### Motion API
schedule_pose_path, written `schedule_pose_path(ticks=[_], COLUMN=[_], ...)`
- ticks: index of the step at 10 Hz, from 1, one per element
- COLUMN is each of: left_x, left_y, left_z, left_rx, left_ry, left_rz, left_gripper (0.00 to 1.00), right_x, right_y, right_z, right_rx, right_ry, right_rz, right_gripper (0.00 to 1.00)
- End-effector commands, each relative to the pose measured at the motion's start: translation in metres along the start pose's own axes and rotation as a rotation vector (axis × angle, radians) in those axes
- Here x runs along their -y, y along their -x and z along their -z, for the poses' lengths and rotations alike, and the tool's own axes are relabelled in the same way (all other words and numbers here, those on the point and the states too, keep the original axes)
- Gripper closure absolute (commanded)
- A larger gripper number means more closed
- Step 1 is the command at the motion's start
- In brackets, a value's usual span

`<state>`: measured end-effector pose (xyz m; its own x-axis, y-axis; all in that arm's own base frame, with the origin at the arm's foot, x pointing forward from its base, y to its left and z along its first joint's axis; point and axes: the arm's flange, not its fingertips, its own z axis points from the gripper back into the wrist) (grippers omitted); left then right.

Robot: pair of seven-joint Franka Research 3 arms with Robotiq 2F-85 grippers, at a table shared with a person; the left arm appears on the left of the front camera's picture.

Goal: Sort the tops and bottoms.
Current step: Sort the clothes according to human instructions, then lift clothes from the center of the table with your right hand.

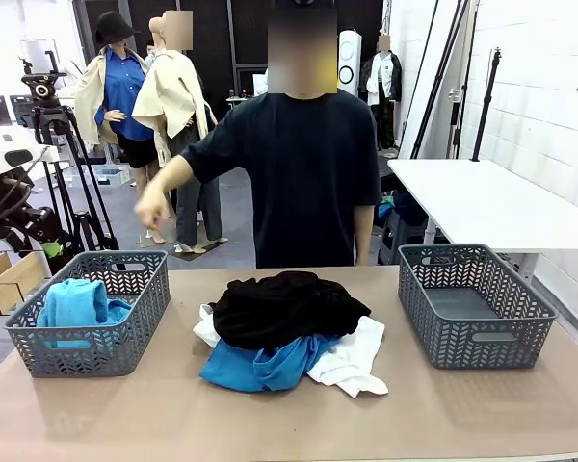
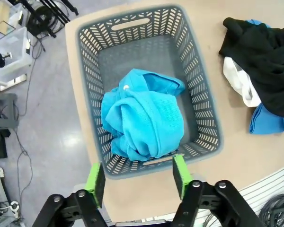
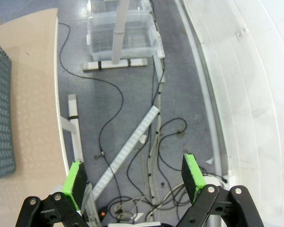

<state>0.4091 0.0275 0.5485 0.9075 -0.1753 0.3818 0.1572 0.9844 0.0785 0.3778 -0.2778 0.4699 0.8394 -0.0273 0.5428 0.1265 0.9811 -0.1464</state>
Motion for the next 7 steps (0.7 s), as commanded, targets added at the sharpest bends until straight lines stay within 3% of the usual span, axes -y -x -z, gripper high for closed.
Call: schedule_pose_path(ticks=[1,7], left_x=[-0.002,0.0], left_y=[-0.007,-0.002], left_z=[-0.006,-0.001], left_rx=[-0.019,-0.009], left_ry=[0.03,0.002], left_rz=[-0.004,0.0], left_gripper=[0.0,0.0], right_x=[0.002,0.002], right_y=[0.0,0.0], right_z=[0.002,0.002], right_rx=[0.002,0.002], right_ry=[-0.006,-0.006], right_rz=[0.005,0.005], right_gripper=[0.0,0.0])
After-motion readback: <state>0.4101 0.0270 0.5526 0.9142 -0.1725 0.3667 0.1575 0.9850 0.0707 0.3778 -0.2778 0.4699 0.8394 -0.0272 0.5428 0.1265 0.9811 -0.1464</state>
